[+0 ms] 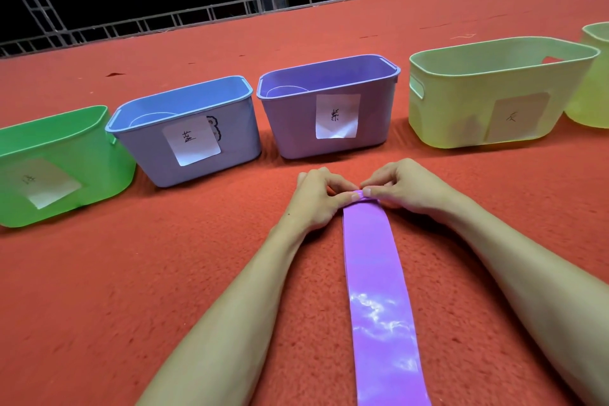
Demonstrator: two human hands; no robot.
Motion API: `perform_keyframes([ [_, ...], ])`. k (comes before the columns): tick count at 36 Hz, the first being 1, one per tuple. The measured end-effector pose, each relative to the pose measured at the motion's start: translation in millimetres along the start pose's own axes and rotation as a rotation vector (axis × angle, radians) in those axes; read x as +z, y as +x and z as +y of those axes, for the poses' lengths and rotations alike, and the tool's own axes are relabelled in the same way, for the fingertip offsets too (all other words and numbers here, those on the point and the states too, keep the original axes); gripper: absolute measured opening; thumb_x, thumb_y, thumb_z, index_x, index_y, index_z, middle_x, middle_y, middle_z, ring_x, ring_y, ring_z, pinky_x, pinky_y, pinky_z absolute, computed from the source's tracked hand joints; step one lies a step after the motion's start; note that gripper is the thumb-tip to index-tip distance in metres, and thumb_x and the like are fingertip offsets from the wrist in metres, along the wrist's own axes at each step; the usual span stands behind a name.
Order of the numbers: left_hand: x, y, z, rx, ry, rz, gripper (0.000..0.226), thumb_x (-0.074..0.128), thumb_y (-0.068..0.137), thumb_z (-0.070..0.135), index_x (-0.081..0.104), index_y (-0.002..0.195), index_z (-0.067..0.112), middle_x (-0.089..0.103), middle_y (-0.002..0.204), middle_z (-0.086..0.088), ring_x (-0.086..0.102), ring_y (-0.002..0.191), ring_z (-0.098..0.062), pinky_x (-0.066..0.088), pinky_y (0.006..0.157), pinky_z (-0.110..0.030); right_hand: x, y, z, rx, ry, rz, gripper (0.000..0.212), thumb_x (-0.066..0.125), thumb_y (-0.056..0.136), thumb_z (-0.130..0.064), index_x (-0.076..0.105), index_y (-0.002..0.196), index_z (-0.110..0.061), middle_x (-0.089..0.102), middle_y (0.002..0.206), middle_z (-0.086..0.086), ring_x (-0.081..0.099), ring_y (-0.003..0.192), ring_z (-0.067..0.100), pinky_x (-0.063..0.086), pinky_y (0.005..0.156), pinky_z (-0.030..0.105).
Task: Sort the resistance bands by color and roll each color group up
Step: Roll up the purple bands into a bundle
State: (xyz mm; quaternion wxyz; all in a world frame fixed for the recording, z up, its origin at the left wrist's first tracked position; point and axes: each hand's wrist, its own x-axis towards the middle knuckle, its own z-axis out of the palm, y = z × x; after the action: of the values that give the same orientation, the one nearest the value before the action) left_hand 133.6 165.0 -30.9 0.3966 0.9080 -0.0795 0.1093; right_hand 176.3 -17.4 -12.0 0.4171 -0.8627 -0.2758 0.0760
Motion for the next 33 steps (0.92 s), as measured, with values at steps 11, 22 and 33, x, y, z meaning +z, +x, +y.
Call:
perform_keyframes([
  [11,1,0,-1,-0.039,-0.021,-0.024,0.009,0.076,0.077,0.031,0.069,0.075,0.037,0.071,0.08,0.011,0.062,0.091,-0.024,0.05,0.086,-0.05,2,-3,-2,-0.045,-0.121,0.004,0.006,0.071,0.085,-0.027,0.077,0.088,-0.026,0.047,0.038,-0.02,0.042,0.042,-0.001,0.03,0.044,0.011],
  [22,-2,-2,-5,-0.031,-0.007,-0.07,0.015,0.07,0.075,0.043,0.076,0.089,0.039,0.07,0.078,0.008,0.057,0.082,-0.015,0.046,0.091,-0.047,4,-11,-10,-0.094,-0.255,0.073,0.015,0.072,0.083,-0.022,0.077,0.097,-0.024,0.059,0.071,-0.017,0.054,0.066,-0.007,0.037,0.057,0.004],
  [33,-5,-9,0,-0.034,-0.096,-0.079,0.013,0.076,0.08,0.022,0.076,0.093,0.02,0.072,0.081,-0.013,0.053,0.068,-0.01,0.043,0.069,-0.026,6,-15,-13,-0.171,-0.261,0.141,0.022,0.077,0.076,-0.01,0.078,0.095,-0.021,0.055,0.068,-0.009,0.051,0.065,0.004,0.043,0.065,0.025],
])
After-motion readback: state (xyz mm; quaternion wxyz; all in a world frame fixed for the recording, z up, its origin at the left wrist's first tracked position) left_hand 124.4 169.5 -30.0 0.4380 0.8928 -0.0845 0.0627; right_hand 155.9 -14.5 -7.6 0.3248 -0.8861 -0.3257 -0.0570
